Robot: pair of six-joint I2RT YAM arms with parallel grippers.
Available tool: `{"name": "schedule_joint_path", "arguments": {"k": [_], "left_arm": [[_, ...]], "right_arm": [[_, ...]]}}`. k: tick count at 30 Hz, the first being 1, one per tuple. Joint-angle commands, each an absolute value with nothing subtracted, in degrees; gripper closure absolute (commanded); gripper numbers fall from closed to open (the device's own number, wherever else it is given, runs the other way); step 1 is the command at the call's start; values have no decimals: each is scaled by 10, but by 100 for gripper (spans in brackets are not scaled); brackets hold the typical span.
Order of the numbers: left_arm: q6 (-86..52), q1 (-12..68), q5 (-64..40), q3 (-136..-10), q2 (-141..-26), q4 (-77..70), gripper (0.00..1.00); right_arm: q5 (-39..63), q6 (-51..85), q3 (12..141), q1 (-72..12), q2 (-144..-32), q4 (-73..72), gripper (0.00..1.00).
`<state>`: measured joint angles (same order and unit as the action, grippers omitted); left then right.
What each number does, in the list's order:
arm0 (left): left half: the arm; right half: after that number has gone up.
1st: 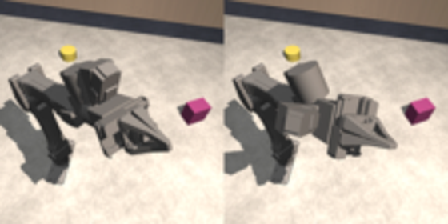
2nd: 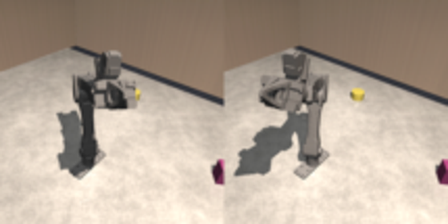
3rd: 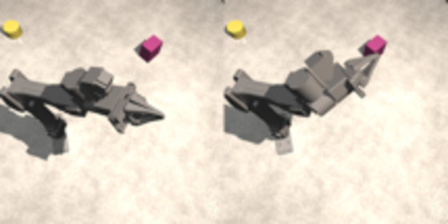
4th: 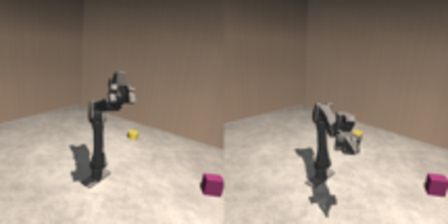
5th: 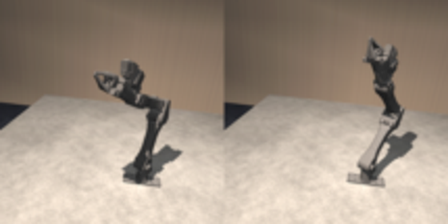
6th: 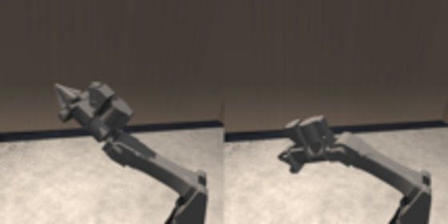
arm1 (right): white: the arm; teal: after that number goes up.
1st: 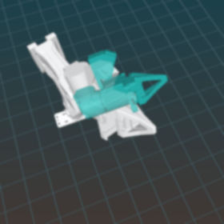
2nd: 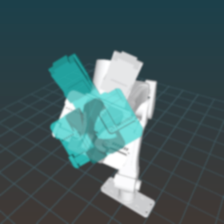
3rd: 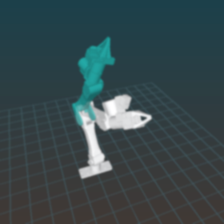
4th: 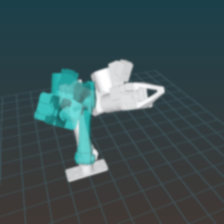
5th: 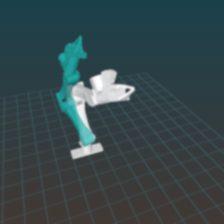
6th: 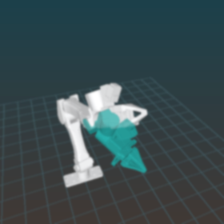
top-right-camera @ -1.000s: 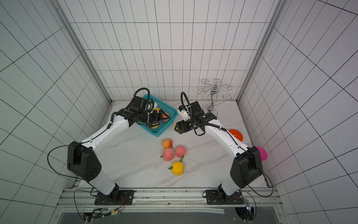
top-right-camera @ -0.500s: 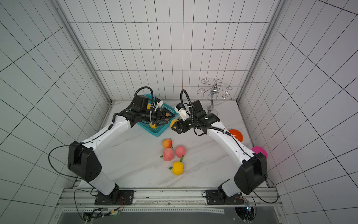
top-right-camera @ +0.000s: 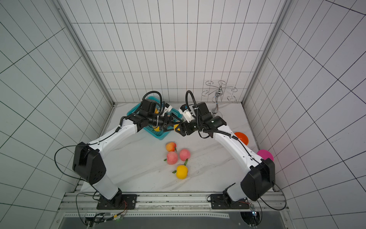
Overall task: Put the peaches into the basket
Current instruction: Place the peach in the basket.
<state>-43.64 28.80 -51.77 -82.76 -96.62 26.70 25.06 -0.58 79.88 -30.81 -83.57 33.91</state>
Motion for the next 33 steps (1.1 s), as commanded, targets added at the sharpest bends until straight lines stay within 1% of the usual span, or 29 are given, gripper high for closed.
{"name": "schedule_joint_path", "arguments": {"k": [1, 6, 9, 13, 16, 20, 22, 27, 31, 33], "left_arm": [[-446, 294, -542, -823, -974, 237, 10], [-449, 299, -559, -821, -976, 232, 13], [-451, 299, -569, -817, -978, 228, 18], [-455, 297, -583, -819, -983, 224, 29], [-457, 297, -587, -823, -987, 220, 35], [-456, 295, -583, -829, -989, 221, 36], [-454, 289, -576, -831, -988, 224, 38], [-448, 255, -543, -828, -982, 236, 40], [-416, 216, -514, -845, -989, 277, 39], [-388, 201, -494, -867, -996, 314, 39]], "right_arm": [[262, -22, 812, -314, -823, 330, 32], [260, -21, 813, -314, -825, 329, 32], [259, -21, 815, -314, -826, 328, 32], [250, -20, 818, -314, -829, 330, 32], [247, -19, 819, -314, -831, 331, 32], [237, -19, 829, -313, -839, 343, 31], [235, -19, 832, -314, -842, 346, 22], [216, -11, 832, -313, -841, 347, 9], [209, -8, 834, -310, -841, 350, 3], [204, -7, 839, -308, -843, 355, 2]]}}
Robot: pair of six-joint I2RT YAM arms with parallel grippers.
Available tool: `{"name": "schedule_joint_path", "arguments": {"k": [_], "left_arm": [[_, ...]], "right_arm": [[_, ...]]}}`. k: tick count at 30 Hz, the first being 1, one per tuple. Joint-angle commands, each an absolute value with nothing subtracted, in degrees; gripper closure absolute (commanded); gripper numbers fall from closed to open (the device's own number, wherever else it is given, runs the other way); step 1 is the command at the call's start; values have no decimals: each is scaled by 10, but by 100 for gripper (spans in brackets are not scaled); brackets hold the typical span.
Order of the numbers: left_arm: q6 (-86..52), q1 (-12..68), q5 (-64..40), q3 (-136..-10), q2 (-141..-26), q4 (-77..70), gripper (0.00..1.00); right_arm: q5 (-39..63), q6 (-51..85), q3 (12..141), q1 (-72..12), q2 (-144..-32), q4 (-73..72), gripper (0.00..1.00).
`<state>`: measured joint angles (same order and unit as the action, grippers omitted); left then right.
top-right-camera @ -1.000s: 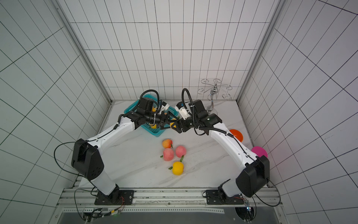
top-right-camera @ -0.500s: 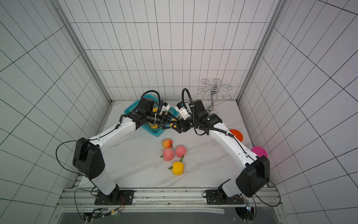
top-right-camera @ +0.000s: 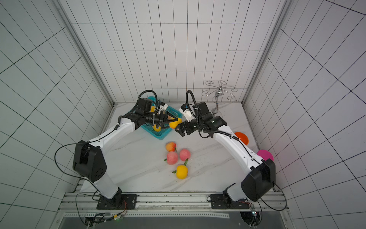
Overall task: Put the peaches into the basket
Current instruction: Place the peach in the basket.
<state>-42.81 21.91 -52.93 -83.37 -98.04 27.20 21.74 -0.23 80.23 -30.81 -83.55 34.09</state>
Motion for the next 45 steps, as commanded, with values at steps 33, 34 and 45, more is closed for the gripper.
{"name": "schedule_joint_path", "arguments": {"k": [33, 34, 45], "left_arm": [[-234, 70, 49, -1122, -1196, 449, 38], [-230, 71, 59, -1124, -1202, 448, 38], [-223, 71, 89, -1141, -1249, 428, 38]], "right_arm": [[110, 21, 908, -307, -915, 492, 1], [110, 21, 907, -306, -914, 493, 1], [105, 22, 917, -307, -923, 505, 1]]}}
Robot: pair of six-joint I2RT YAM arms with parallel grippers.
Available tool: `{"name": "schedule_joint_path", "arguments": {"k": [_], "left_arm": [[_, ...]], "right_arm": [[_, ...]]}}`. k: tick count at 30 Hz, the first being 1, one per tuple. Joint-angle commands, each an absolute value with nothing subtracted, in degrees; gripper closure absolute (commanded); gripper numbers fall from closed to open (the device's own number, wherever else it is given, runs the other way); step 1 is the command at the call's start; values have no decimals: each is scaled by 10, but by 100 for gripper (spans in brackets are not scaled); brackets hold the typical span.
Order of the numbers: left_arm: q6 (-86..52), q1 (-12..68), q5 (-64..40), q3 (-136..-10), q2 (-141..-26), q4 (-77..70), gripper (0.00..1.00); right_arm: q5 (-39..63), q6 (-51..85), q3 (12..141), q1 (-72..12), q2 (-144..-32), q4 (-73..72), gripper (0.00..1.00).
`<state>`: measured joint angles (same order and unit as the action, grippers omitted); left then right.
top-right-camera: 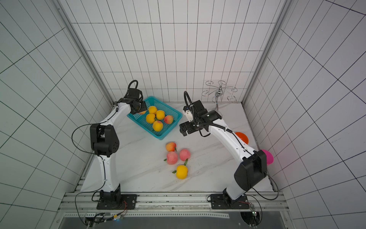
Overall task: Put the peaches into the basket
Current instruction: Place the peach in the basket.
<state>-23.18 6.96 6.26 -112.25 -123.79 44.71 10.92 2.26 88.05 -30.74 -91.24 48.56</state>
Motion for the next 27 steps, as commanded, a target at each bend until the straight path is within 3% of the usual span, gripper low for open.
{"name": "schedule_joint_path", "arguments": {"k": [1, 27], "left_arm": [[-223, 71, 92, -1141, -1252, 426, 38], [-224, 69, 90, -1144, -1306, 418, 37]], "right_arm": [[105, 21, 919, -307, -925, 506, 1], [101, 19, 936, -307, -925, 521, 1]]}}
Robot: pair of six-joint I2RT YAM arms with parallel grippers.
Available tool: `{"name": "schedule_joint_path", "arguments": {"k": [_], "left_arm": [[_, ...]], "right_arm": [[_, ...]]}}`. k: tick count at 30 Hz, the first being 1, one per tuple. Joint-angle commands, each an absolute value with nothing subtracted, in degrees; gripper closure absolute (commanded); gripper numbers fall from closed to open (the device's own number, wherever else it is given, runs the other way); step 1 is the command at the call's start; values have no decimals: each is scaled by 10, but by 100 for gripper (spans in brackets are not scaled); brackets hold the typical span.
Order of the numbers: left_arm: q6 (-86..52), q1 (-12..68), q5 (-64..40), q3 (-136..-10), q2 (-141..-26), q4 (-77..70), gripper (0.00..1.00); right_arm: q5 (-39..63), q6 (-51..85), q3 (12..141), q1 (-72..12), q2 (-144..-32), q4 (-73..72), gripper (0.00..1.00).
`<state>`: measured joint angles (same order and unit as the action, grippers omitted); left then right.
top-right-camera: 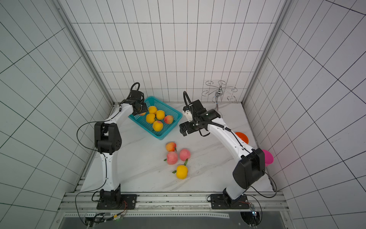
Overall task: Put the peaches into the basket
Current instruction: Place the peach in the basket.
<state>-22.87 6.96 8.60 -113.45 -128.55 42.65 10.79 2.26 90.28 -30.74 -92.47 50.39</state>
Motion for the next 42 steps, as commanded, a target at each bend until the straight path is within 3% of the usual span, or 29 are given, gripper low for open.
{"name": "schedule_joint_path", "arguments": {"k": [1, 11, 19, 31, 39, 42], "left_arm": [[-224, 70, 88, -1142, -1305, 418, 37], [-225, 70, 70, -1135, -1312, 423, 36], [-222, 70, 64, -1143, -1312, 421, 25], [-224, 69, 48, -1139, -1278, 435, 24], [-234, 76, 31, -1085, -1215, 436, 9], [-233, 78, 32, -1066, -1187, 437, 9]], "right_arm": [[101, 19, 936, -307, -925, 521, 1], [101, 20, 929, -306, -926, 521, 1], [97, 20, 923, -307, -921, 521, 1], [92, 21, 915, -305, -910, 523, 1], [92, 26, 910, -305, -905, 523, 1], [91, 29, 908, -305, -898, 522, 1]]}}
